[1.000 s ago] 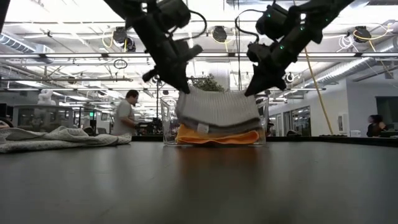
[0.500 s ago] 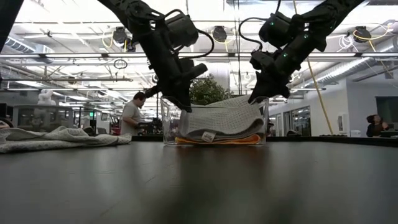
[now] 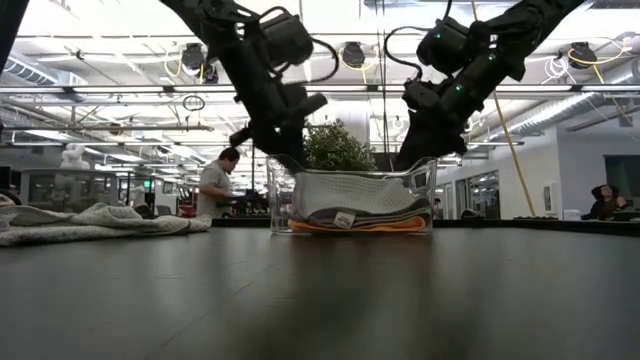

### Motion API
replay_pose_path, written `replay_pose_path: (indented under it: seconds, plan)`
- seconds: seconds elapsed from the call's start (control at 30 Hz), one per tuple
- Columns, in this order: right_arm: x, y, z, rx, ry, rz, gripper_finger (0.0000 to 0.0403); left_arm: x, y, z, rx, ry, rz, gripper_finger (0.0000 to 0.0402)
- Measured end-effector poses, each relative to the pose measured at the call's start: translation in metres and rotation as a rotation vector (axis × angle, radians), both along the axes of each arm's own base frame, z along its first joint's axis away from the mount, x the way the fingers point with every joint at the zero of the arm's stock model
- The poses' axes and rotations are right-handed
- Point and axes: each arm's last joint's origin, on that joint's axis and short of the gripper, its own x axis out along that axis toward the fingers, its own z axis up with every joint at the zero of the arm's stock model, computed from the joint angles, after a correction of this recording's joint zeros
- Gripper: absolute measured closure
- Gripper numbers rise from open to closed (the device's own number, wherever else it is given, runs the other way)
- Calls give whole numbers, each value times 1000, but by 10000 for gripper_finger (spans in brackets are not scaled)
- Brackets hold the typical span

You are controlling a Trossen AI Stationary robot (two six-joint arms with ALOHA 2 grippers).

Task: Fold microfiber towels
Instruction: Put the folded bottom gray microfiber towel into the transparent bin, then fold the gray microfiber towel on the table

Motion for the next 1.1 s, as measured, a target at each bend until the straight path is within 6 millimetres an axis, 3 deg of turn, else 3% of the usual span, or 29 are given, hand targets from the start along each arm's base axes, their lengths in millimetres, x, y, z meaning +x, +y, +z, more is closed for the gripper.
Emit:
replay_pose_path:
  seconds: [0.23,0.47,0.57,0.9,1.1]
  plan:
    - [13,3,30,-64,-112,52,245,-9,-17,38,109,-95,-10,326]
    - [25,18,44,-109,-158,140,338,-21,-46,69,236,-138,-17,342]
    - [26,22,41,-115,-125,175,390,-23,-56,69,273,-107,-29,353]
    - [45,29,10,-70,-25,226,402,-27,-78,65,277,-49,-44,396]
    - [48,50,31,-75,-125,274,402,-60,-96,51,236,212,103,391]
